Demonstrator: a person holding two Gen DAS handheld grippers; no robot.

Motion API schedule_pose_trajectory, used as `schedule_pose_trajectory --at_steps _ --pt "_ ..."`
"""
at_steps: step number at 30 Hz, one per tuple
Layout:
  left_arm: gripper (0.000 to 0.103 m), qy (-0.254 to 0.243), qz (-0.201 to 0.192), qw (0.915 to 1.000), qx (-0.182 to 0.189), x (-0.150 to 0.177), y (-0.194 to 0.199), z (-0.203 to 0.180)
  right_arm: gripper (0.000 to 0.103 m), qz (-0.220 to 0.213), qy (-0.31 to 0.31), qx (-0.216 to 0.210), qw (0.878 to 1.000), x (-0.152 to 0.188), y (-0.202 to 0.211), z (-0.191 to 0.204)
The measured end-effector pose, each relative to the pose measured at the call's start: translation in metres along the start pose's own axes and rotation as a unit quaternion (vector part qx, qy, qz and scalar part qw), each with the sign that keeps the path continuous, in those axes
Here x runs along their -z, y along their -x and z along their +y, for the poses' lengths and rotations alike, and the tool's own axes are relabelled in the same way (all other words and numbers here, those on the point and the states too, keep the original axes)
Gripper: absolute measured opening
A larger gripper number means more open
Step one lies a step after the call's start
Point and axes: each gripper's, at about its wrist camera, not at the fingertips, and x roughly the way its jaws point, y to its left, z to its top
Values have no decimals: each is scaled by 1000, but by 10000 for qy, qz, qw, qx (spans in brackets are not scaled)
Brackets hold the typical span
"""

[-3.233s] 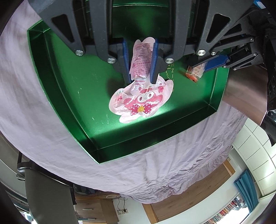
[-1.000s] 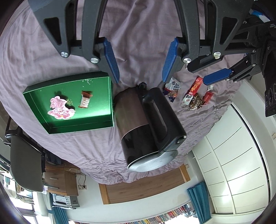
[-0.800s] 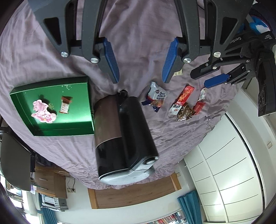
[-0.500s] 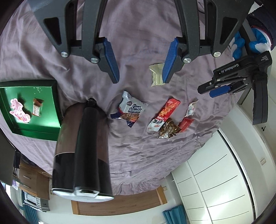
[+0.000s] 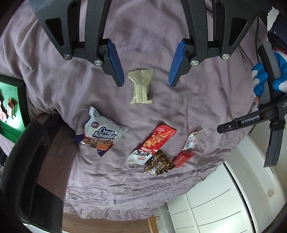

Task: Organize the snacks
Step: 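Withdraw both open tools from the tray back over the remaining snacks, then grasp the white cookie pack with left tool while right tool grasps beige cake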

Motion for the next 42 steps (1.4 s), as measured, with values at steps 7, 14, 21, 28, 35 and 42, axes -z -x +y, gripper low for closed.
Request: schedule_pose_trajectory --at_steps 7,14,21,28,35,42 --pt "47 83 97 9999 102 -23 -33 -5 103 188 86 111 9997 -8 -27 1" --pt "47 70 223 9997 84 -33 -64 -9 103 277 91 142 9995 -13 -40 -3" --pt "47 75 285 9996 52 -34 -81 -10 103 366 123 158 9991 -13 -51 -3" --pt "47 143 263 9994 181 -35 -91 -5 103 418 318 241 9983 -13 -58 6" --pt "47 163 338 9989 293 -36 -99 -2 103 521 586 373 9962 -12 -66 18" --pt "48 -124 262 9995 113 -34 -100 -13 103 574 565 413 9959 -13 -69 18"
